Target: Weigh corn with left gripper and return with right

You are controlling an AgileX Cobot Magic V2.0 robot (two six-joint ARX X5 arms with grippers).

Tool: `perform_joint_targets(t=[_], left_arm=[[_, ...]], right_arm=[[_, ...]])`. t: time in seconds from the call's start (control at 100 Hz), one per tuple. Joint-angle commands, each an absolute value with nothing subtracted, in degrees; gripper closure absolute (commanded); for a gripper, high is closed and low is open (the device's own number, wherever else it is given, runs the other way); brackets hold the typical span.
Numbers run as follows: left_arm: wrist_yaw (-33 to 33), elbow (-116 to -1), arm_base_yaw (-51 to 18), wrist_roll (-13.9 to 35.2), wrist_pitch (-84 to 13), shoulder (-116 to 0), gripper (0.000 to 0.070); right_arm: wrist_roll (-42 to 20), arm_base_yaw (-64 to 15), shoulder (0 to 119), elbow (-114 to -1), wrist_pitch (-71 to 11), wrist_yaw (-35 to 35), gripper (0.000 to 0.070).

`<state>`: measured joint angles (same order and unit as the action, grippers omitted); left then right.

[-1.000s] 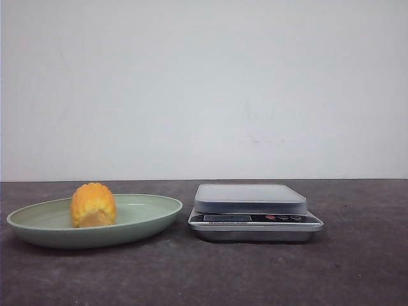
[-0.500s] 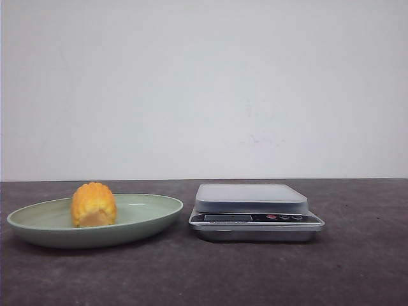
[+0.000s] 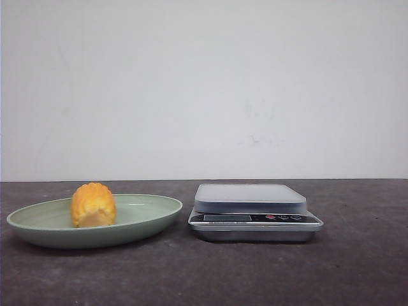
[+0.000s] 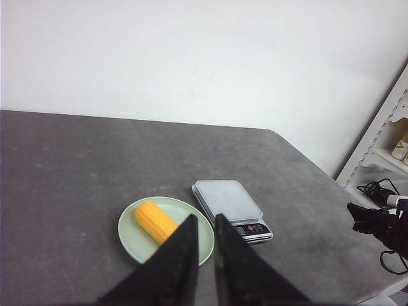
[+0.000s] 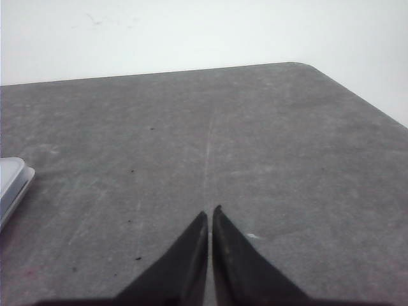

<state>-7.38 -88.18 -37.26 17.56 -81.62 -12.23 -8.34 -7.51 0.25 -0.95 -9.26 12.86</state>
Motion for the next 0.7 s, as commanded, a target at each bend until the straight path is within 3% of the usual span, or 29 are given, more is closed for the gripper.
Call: perform_joint_targets(t=[0.0, 0.69], left_arm=[[-7.5, -89.3, -37.6, 17.1, -84.2, -12.1, 0.0699], [-7.5, -89.3, -37.6, 17.1, -84.2, -12.1, 0.0699]], right_arm=[[-8.3, -7.7, 0.2, -0.8, -9.5, 12.4, 0.0695], [-8.3, -7.7, 0.2, -0.8, -9.0, 12.2, 0.0695]])
